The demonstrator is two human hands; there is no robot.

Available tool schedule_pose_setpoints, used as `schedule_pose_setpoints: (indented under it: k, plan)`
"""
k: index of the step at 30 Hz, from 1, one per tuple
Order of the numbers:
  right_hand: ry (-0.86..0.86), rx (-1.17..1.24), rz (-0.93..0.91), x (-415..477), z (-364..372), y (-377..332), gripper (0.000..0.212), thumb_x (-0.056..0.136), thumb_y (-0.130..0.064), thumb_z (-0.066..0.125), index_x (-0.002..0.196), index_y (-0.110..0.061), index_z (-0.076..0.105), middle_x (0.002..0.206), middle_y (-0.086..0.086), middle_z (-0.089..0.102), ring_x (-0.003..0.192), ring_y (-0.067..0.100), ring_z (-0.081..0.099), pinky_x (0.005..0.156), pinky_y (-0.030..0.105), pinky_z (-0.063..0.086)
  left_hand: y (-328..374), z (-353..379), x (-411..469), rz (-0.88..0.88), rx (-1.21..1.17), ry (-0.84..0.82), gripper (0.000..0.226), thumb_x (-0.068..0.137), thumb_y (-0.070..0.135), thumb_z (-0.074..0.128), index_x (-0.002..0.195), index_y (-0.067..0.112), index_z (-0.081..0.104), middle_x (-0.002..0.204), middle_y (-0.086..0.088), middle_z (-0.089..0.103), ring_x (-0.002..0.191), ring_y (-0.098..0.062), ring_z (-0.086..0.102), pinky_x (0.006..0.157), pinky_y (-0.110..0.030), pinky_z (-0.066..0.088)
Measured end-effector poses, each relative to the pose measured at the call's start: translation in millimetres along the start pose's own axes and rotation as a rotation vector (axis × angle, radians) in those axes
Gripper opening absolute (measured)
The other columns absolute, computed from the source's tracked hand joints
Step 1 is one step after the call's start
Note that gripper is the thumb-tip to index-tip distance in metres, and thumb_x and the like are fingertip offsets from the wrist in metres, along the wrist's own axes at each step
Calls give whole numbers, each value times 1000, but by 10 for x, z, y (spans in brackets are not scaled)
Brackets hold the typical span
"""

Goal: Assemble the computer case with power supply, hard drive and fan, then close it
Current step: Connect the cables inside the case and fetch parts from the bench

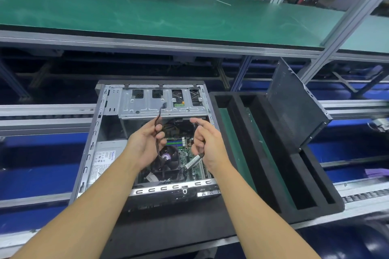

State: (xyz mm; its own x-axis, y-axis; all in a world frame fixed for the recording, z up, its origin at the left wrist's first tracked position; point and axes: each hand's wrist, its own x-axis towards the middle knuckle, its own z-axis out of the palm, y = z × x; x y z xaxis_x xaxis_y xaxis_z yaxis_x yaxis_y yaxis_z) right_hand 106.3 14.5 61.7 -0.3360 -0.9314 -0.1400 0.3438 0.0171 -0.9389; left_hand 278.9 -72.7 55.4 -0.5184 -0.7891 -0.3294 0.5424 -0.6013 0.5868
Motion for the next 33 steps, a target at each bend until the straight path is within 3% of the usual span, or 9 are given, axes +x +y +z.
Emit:
schedule_pose_setpoints:
  k: [2, 6, 8, 13, 18, 23, 29, 33]
  plan:
    - [-1, 95, 70, -7, 36, -45, 23, 97, -17, 50, 103, -15, 72, 63, -3, 32, 47, 11, 27, 39, 24, 33, 8, 10, -6, -32, -28, 24, 24, 100, 15, 41, 104, 11, 64, 72, 2, 39, 57, -12, 33, 48, -23, 38]
    - [-33, 210, 167, -44, 64, -118, 15, 99, -14, 54, 89, -13, 65, 62, -2, 32, 47, 12, 26, 43, 26, 20, 9, 46, -24, -35, -13, -13, 23, 97, 35, 54, 95, 16, 66, 68, 5, 30, 56, -11, 27, 46, -22, 32]
    - [-76, 248, 185, -61, 63, -136, 16, 104, -11, 48, 97, -9, 63, 64, 0, 41, 50, 12, 34, 43, 26, 30, -1, 59, -37, -10, -9, -53, 30, 97, 45, 52, 89, 19, 65, 64, 6, 28, 53, -10, 26, 45, -21, 32]
    - [-93, 380, 139, -71, 47, -159, 22, 108, -8, 40, 115, -6, 61, 81, 6, 63, 65, 14, 56, 60, 26, 52, 65, 13, -29, 19, -187, -25, 47, 97, 55, 40, 72, 20, 61, 48, 8, 23, 46, -9, 12, 39, -20, 18]
    - [-122, 476, 108, -62, -17, -164, 20, 107, -14, 45, 112, -15, 64, 87, 1, 62, 64, 13, 50, 56, 25, 46, 13, 65, -80, -153, -60, -154, 41, 98, 48, 41, 87, 18, 67, 50, 9, 14, 40, -8, 9, 33, -17, 20]
    - [-223, 542, 130, -60, -56, -148, 30, 103, -13, 43, 93, -16, 72, 76, -2, 50, 58, 13, 39, 53, 25, 38, -4, 68, -131, -340, 52, -393, 40, 100, 48, 37, 90, 20, 62, 51, 8, 14, 38, -9, 11, 35, -17, 25]
    - [-208, 406, 168, -40, -29, -126, 23, 101, -15, 45, 100, -13, 68, 70, -1, 45, 55, 12, 35, 49, 25, 36, 0, 48, -105, -338, 93, -447, 39, 101, 46, 37, 93, 17, 63, 53, 7, 15, 39, -9, 12, 39, -19, 20]
    - [-136, -97, 197, -56, 83, -68, 25, 99, -32, 57, 113, -14, 67, 62, -9, 42, 51, 8, 31, 46, 23, 29, -126, 96, -67, -3, 496, -274, 37, 96, 46, 46, 85, 16, 65, 54, 7, 20, 43, -10, 14, 42, -18, 18]
